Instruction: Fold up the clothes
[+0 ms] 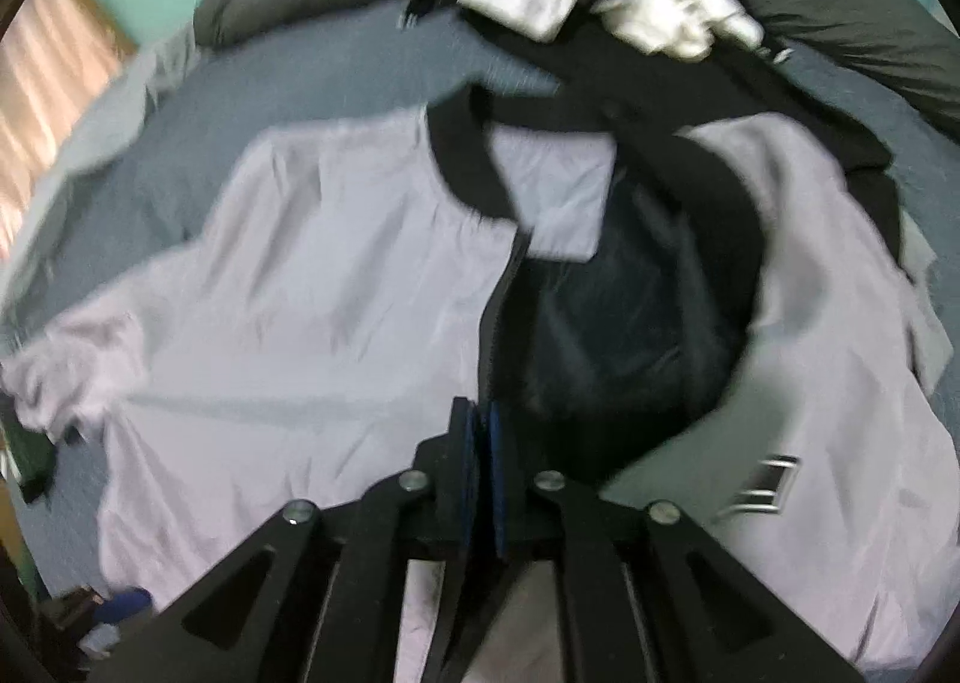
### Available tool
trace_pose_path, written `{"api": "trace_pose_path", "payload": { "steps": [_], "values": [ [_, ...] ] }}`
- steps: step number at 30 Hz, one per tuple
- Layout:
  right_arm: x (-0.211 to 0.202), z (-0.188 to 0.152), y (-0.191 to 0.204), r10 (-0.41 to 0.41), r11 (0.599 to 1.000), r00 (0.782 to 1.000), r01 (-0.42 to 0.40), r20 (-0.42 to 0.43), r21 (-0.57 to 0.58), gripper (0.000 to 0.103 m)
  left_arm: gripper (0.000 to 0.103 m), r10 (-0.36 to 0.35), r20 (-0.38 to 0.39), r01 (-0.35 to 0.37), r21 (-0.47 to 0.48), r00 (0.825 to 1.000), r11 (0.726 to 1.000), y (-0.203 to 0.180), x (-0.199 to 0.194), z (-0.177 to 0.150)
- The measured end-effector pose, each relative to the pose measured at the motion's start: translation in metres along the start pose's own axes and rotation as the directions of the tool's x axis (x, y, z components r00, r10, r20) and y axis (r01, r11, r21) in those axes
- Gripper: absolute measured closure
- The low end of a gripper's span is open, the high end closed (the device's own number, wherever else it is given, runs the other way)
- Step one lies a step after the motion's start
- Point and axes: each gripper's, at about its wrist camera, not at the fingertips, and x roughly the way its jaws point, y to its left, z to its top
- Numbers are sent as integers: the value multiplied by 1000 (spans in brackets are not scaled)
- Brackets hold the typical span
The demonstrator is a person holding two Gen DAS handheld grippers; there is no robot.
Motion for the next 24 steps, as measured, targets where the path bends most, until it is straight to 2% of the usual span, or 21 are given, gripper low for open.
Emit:
{"api": "trace_pose_path", "payload": {
  "steps": [2,4,6,10,14,18,20,22,24],
  "values": [
    [-26,-3,-8,43,998,996,-46,77,35,89,66,-1,0,1,-4,1000,1000,1,-1,-1],
    [-45,-6,-15,38,998,992,-43,117,39,77,66,0,2,0,-4,1000,1000,0,-1,0],
    [-58,-8,-20,-9,999,992,4,130,38,68,66,-1,3,1,-3,1000,1000,-2,0,0],
    [-50,-12,-25,-11,1000,997,9,77,22,54,66,-2,-1,2,7,1000,1000,-5,1,-1],
    [-25,-22,-25,-134,988,991,132,-19,-76,54,66,-2,-4,2,16,1000,1000,-7,2,-2],
    [-11,-36,-46,-201,979,978,198,-59,-56,61,66,-4,-3,4,15,1000,1000,-7,1,-2],
    [-10,-41,-54,-258,965,964,254,-64,-57,63,66,-6,-4,6,16,1000,1000,-7,1,-2],
    [-25,-42,-54,-258,965,966,258,4,-45,64,66,-6,-6,6,14,1000,1000,-6,2,-2],
    [-40,-37,-46,-272,958,959,277,75,-68,64,66,-5,-8,6,13,1000,1000,-6,2,-2]
  ]
}}
